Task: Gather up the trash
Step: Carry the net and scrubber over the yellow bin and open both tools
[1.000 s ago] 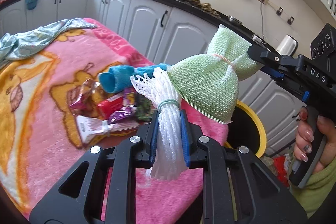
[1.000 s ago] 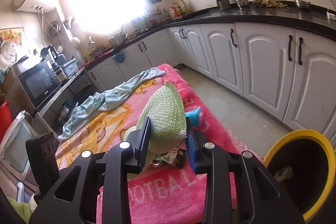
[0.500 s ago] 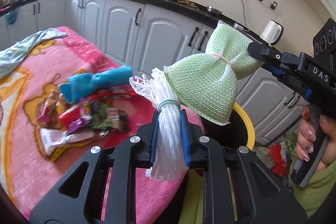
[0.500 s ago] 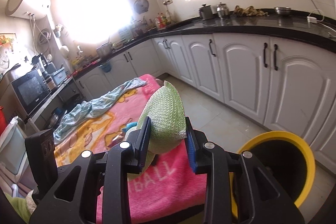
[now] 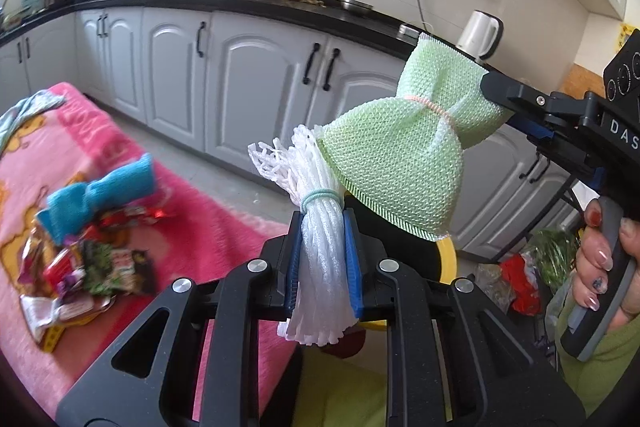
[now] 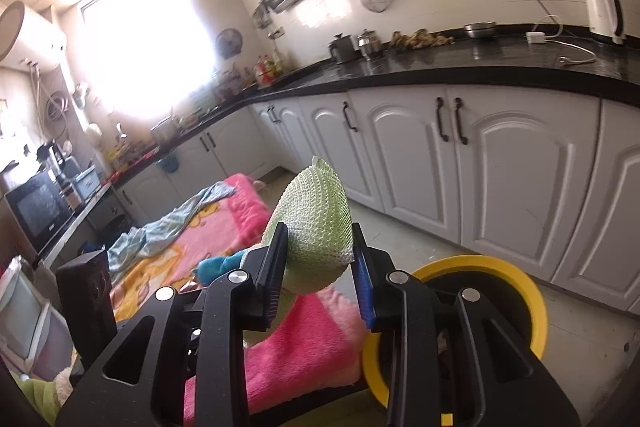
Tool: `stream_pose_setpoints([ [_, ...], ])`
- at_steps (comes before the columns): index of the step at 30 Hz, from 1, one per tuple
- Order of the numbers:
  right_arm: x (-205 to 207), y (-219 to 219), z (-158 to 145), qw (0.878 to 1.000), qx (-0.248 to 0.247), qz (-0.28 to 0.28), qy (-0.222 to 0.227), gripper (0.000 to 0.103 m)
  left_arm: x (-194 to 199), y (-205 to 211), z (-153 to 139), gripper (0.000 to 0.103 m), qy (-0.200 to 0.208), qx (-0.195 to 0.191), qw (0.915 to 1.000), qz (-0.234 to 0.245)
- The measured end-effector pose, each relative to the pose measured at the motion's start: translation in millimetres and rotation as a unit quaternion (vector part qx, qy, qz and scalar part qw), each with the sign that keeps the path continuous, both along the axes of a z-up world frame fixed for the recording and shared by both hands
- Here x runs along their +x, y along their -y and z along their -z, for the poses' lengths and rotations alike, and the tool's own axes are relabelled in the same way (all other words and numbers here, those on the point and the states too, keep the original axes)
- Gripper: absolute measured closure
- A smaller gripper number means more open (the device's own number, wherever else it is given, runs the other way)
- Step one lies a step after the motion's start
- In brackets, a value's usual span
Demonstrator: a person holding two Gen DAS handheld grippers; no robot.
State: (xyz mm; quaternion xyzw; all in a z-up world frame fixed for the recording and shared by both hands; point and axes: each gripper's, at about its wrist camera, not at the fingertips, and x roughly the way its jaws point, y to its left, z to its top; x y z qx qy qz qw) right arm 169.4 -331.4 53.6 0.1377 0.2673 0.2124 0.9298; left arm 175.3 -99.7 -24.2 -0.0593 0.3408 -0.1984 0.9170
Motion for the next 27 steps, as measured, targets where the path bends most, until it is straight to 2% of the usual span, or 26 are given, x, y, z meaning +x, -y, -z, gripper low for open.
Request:
stream_pose_setpoints([
  [7, -4, 35, 8, 0.999, -0.007, 0.041, 0.003, 0.074, 15, 37, 8, 0.089, -0.004, 0.005, 0.9995, 0.030],
  [15, -4, 64, 29, 0.996, -0.016, 0.086, -0.007, 0.074, 34, 70, 32, 0.089, -0.025, 0.024, 0.9985, 0.043],
  [22, 1, 71, 49, 0.990, -0.075, 0.119, -0.005, 0.074, 48, 90, 55, 0.089, -0.044, 0.034, 0.9970, 0.054],
  [27, 10, 77, 68, 0.986, -0.093, 0.133, -0.023, 0.073, 56, 100, 70, 0.088, -0.058, 0.035, 0.9954, 0.067],
])
